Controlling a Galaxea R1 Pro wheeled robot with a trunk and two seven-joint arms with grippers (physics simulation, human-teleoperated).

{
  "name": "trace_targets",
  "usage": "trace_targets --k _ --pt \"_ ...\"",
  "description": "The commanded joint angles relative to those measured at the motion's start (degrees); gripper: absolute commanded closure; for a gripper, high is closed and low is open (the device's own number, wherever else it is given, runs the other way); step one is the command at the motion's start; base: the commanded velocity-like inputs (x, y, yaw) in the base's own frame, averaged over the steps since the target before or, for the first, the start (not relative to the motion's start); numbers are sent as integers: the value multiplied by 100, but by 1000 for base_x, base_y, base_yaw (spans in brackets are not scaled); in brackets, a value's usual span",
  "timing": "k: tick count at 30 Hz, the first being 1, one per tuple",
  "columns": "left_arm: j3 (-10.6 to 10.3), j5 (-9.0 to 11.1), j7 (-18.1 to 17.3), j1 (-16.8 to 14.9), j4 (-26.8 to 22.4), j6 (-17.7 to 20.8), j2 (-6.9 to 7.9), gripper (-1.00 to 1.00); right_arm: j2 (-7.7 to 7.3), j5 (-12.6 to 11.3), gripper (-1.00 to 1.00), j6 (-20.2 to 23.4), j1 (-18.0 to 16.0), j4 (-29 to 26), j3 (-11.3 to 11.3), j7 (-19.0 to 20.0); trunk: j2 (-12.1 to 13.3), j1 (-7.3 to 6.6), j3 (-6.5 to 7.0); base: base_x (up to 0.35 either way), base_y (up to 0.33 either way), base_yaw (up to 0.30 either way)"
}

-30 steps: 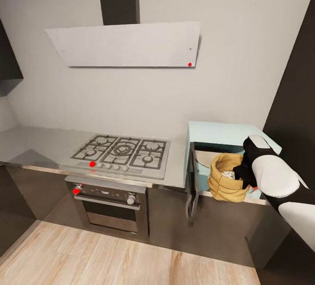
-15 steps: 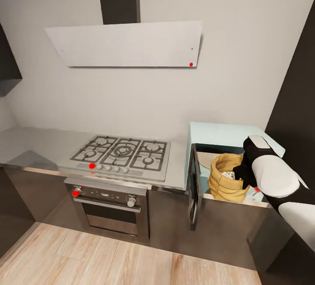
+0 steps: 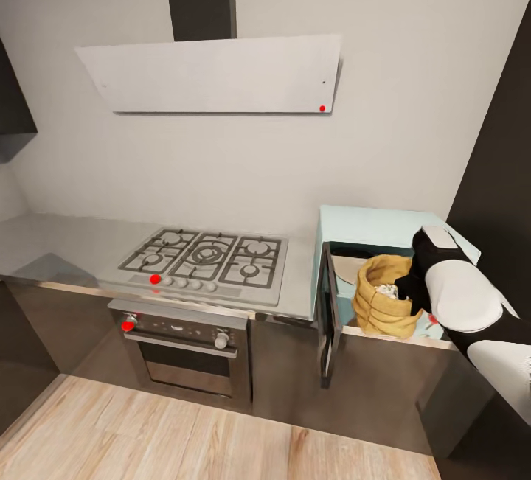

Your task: In the kitchen, take the popcorn bag from the countertop, put it into the microwave, and heat it until the popcorn is cooked so the cooked popcorn ends up inside the bag.

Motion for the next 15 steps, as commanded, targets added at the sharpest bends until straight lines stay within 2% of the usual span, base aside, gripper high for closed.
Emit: trace_targets --k 1,15 --pt "3 -1 7 1 -9 -8 -1 -100 20 -29 100 61 -5 -60 -2 -38 -12 4 -12 0 0 0" --pt "3 -1 7 1 -9 -8 -2 -100 63 -29 100 62 -5 -166 21 -38 -12 4 -12 11 5 0"
